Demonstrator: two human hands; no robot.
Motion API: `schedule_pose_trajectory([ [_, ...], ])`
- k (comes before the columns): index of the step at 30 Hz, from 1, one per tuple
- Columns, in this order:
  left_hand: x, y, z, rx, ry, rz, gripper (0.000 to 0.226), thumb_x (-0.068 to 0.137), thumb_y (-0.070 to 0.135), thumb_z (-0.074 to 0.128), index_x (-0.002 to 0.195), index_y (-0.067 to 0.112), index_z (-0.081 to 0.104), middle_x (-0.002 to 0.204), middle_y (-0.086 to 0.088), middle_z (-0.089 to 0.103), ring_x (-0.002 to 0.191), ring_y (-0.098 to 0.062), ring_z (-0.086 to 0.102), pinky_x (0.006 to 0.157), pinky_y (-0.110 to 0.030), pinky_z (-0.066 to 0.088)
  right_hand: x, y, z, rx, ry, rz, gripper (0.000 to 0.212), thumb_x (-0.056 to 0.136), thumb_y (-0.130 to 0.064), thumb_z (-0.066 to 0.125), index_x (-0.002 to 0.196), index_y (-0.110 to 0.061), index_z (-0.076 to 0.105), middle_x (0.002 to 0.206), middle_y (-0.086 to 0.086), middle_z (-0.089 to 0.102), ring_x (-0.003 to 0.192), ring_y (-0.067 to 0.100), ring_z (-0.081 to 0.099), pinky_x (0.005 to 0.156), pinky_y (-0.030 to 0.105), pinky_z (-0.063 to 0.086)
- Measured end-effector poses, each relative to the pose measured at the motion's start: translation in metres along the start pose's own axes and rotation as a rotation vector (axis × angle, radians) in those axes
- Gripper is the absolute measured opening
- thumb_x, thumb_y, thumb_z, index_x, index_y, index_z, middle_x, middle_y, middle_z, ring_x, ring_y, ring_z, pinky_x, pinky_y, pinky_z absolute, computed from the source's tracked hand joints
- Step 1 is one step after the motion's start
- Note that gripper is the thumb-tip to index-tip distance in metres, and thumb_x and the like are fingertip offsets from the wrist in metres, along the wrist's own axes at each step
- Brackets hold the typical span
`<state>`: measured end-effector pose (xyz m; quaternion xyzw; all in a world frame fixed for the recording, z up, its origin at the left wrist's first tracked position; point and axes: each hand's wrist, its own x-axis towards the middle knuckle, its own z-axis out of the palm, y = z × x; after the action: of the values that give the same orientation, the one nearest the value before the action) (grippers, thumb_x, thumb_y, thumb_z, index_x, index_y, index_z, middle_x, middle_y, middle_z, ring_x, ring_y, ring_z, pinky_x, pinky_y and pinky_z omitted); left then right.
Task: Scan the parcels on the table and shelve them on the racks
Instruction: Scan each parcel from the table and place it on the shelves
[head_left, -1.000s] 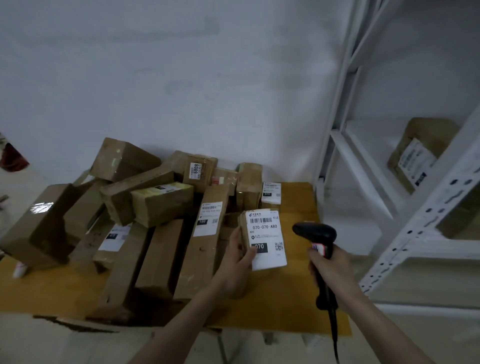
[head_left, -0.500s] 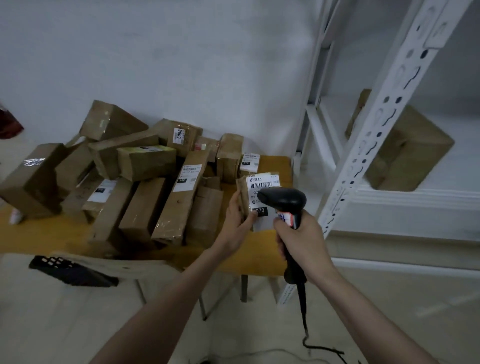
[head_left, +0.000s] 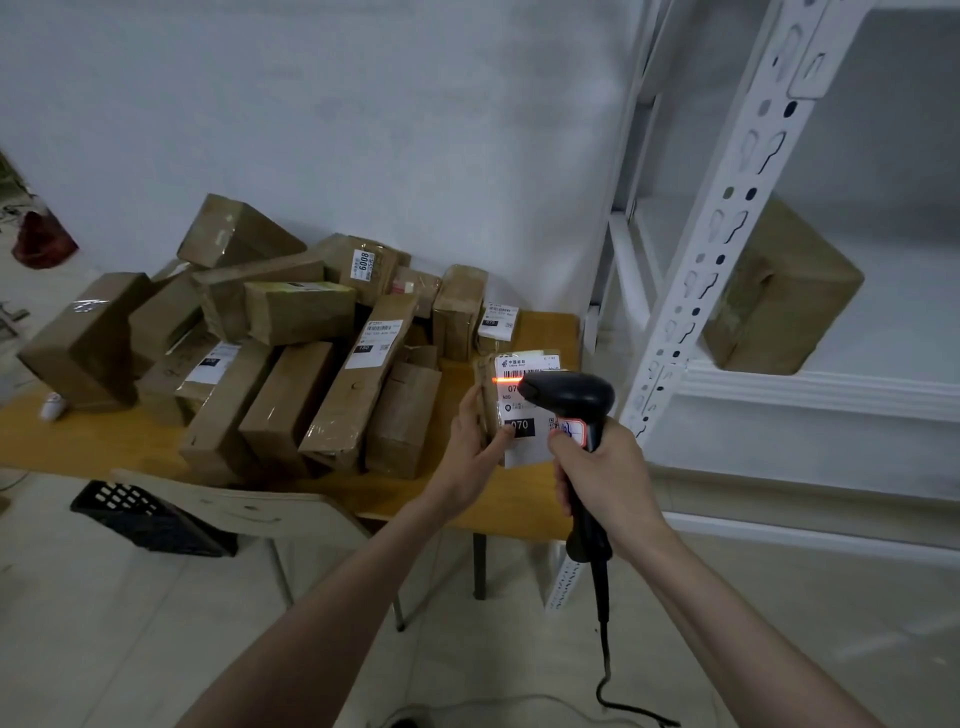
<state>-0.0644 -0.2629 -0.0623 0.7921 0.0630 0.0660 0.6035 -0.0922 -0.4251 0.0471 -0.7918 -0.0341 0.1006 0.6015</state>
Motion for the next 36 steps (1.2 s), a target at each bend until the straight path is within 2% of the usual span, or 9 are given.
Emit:
schedule_pose_trajectory([
  [7, 0.001, -0.005, -0.02, -0.072, 0.016, -0.031, 0.076, 0.076, 0.069, 0.062, 0.137, 0.061, 0.017, 0.144, -0.004, 0.041, 0.125, -0.025, 0.052, 0.096, -0.051, 0.051, 0.026, 0.012, 0.005, 0.015, -0.004, 0.02, 0.024, 0.092, -0.017, 0.055, 0.073, -0.004, 0.053, 0.052, 0.014, 0.052, 0.038, 0.018, 0.049, 0.041, 0.025, 0.042],
  [12, 0.014, -0.009, -0.058, -0.022, 0.049, -0.08, 0.068, 0.071, 0.079, 0.057, 0.122, 0.077, 0.011, 0.148, 0.003, 0.038, 0.132, -0.019, 0.045, 0.108, -0.049, 0.041, 0.091, 0.057, 0.023, 0.021, 0.071, 0.163, 0.021, 0.091, -0.015, 0.054, 0.074, -0.002, 0.055, 0.055, 0.015, 0.053, 0.044, 0.021, 0.05, 0.047, 0.029, 0.044],
  [15, 0.025, -0.003, -0.084, -0.003, 0.05, -0.113, 0.077, 0.067, 0.081, 0.055, 0.128, 0.068, 0.009, 0.148, 0.004, 0.039, 0.131, -0.018, 0.045, 0.11, -0.048, 0.039, 0.138, 0.109, 0.044, -0.037, 0.064, 0.327, 0.023, 0.091, -0.018, 0.056, 0.074, -0.003, 0.056, 0.061, 0.016, 0.056, 0.053, 0.026, 0.054, 0.057, 0.035, 0.046],
  [19, 0.045, -0.007, -0.109, -0.023, 0.064, -0.14, 0.082, 0.076, 0.064, 0.057, 0.143, 0.049, 0.013, 0.144, 0.009, 0.042, 0.131, -0.015, 0.044, 0.108, -0.048, 0.04, 0.181, 0.172, 0.076, -0.162, -0.06, 0.482, 0.03, 0.095, -0.019, 0.054, 0.067, -0.005, 0.052, 0.06, 0.011, 0.049, 0.055, 0.023, 0.047, 0.056, 0.031, 0.037],
  [23, 0.054, -0.015, -0.121, -0.033, 0.023, -0.133, 0.067, 0.075, 0.066, 0.056, 0.128, 0.066, 0.014, 0.144, 0.013, 0.041, 0.132, -0.009, 0.042, 0.108, -0.045, 0.042, 0.201, 0.207, 0.102, -0.171, -0.076, 0.521, 0.035, 0.097, -0.01, 0.051, 0.062, -0.009, 0.044, 0.053, 0.005, 0.037, 0.047, 0.018, 0.034, 0.051, 0.028, 0.027],
  [28, 0.061, -0.011, -0.121, -0.112, -0.029, -0.136, 0.066, 0.088, 0.046, 0.054, 0.14, 0.048, 0.014, 0.131, 0.016, 0.049, 0.107, 0.01, 0.056, 0.097, -0.039, 0.052, 0.21, 0.223, 0.118, -0.166, -0.029, 0.427, 0.023, 0.095, -0.012, 0.054, 0.074, -0.005, 0.057, 0.06, 0.005, 0.045, 0.053, 0.018, 0.042, 0.052, 0.024, 0.038],
  [30, 0.064, -0.006, -0.12, -0.095, -0.055, -0.136, 0.07, 0.086, 0.044, 0.054, 0.144, 0.043, 0.014, 0.131, 0.014, 0.049, 0.106, 0.007, 0.057, 0.095, -0.04, 0.053, 0.213, 0.224, 0.121, -0.189, 0.0, 0.428, 0.028, 0.092, -0.019, 0.06, 0.093, 0.009, 0.063, 0.068, 0.01, 0.055, 0.062, 0.023, 0.051, 0.061, 0.033, 0.044],
  [33, 0.067, 0.01, -0.114, -0.086, -0.11, -0.131, 0.073, 0.085, 0.046, 0.055, 0.145, 0.043, 0.013, 0.128, 0.018, 0.051, 0.108, 0.004, 0.058, 0.096, -0.038, 0.052, 0.217, 0.232, 0.117, -0.309, -0.039, 0.522, 0.072, 0.077, -0.062, 0.061, 0.109, 0.003, 0.06, 0.098, 0.017, 0.062, 0.091, 0.03, 0.059, 0.085, 0.045, 0.049],
  [36, 0.059, 0.032, -0.102, -0.101, -0.168, -0.125, 0.069, 0.081, 0.05, 0.052, 0.136, 0.052, 0.012, 0.123, 0.022, 0.051, 0.106, 0.003, 0.059, 0.095, -0.03, 0.053, 0.188, 0.167, 0.093, -0.388, 0.112, 0.363, 0.06, 0.09, -0.048, 0.054, 0.135, -0.01, 0.043, 0.138, 0.016, 0.044, 0.128, 0.034, 0.04, 0.106, 0.044, 0.036],
])
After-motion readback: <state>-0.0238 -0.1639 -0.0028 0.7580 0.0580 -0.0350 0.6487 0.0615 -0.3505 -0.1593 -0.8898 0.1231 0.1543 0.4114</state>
